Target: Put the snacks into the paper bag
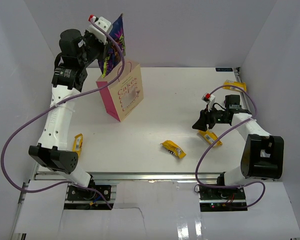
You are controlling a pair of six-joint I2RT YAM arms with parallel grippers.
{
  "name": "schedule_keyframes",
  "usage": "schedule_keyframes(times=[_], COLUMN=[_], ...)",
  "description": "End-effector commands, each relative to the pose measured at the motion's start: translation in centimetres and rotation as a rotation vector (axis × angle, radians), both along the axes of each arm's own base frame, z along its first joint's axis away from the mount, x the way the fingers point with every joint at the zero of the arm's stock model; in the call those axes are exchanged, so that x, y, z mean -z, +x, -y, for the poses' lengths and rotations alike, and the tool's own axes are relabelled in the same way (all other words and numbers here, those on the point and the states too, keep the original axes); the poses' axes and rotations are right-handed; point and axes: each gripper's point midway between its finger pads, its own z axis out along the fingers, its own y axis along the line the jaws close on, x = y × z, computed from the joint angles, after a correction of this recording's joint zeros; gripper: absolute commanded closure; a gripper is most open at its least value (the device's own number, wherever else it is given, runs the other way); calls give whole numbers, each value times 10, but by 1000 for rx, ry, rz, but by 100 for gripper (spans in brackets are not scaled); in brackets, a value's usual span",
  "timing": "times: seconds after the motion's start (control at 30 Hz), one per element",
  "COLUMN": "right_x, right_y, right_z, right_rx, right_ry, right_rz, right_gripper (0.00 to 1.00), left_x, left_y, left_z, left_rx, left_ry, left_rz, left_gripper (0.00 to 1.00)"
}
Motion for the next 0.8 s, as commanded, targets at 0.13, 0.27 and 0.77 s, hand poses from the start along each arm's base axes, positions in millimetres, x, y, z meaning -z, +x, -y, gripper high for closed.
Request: schedule_keyframes(times=[0.13,0.27,0.77], right_x=[0,0,0], right_y=[3,2,-1], right_z=[-3,-3,-2], right_rx=[-9,-8,-2], right_ry=[26,24,18], right_rz=[3,3,6], right_gripper=[43,43,43], left_x=[-96,-93,-72], left_y=[-74,-79,-63], left_z=[-12,-13,-8], left_rx=[49,52,68], left_ry=[-39,-33,-31], left_rz=[290,278,230], left_gripper=[100,100,100])
